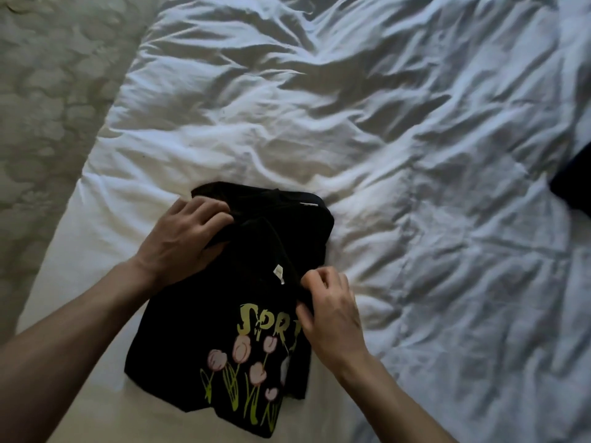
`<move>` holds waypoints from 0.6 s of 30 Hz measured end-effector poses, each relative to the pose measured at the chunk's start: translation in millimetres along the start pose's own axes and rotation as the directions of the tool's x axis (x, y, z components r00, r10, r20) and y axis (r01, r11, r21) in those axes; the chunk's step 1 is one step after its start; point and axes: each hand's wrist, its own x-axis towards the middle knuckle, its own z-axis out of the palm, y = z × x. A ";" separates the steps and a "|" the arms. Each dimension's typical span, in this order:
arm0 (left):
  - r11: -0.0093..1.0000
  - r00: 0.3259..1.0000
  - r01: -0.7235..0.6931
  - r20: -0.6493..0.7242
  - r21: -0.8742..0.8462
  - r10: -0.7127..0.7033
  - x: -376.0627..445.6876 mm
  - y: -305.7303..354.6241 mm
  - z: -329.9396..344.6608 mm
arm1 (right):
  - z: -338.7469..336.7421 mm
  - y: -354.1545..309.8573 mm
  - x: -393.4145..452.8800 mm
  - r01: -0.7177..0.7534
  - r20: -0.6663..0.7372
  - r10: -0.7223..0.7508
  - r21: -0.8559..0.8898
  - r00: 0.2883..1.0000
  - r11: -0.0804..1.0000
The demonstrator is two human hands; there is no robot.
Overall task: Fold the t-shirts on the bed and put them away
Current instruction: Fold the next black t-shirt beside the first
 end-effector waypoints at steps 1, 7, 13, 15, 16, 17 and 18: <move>1.000 1.000 -0.008 -0.015 -0.009 0.008 -5.7 2.4 1.2 | 0.2 0.1 -1.2 0.009 0.009 -0.010 0.055 1.000 0.998; 1.000 1.000 -0.008 -0.026 0.014 0.008 -27.8 10.6 5.3 | -10.6 2.0 -5.4 -0.015 0.113 -0.018 0.287 0.993 0.958; 0.999 0.999 0.021 -0.027 0.030 -0.020 -22.9 24.2 1.7 | -12.4 15.1 7.0 -0.214 0.269 0.167 0.155 0.949 0.964; 0.996 0.998 0.057 -0.019 0.063 -0.055 -24.1 25.7 -0.3 | -10.4 11.6 9.3 -0.125 0.245 0.090 0.131 0.965 0.983; 0.992 0.995 0.099 -0.012 0.075 -0.098 -25.4 25.6 -1.7 | -9.9 8.9 8.8 -0.066 0.210 0.031 0.162 0.977 0.984; 0.986 0.989 0.144 0.000 0.081 -0.145 -27.3 25.3 -2.7 | -10.0 5.3 7.2 -0.003 0.172 -0.031 0.194 0.985 0.981; 0.979 0.982 0.185 0.012 0.083 -0.187 -30.1 26.1 -3.7 | -10.4 0.8 4.9 0.064 0.128 -0.093 0.215 0.987 0.975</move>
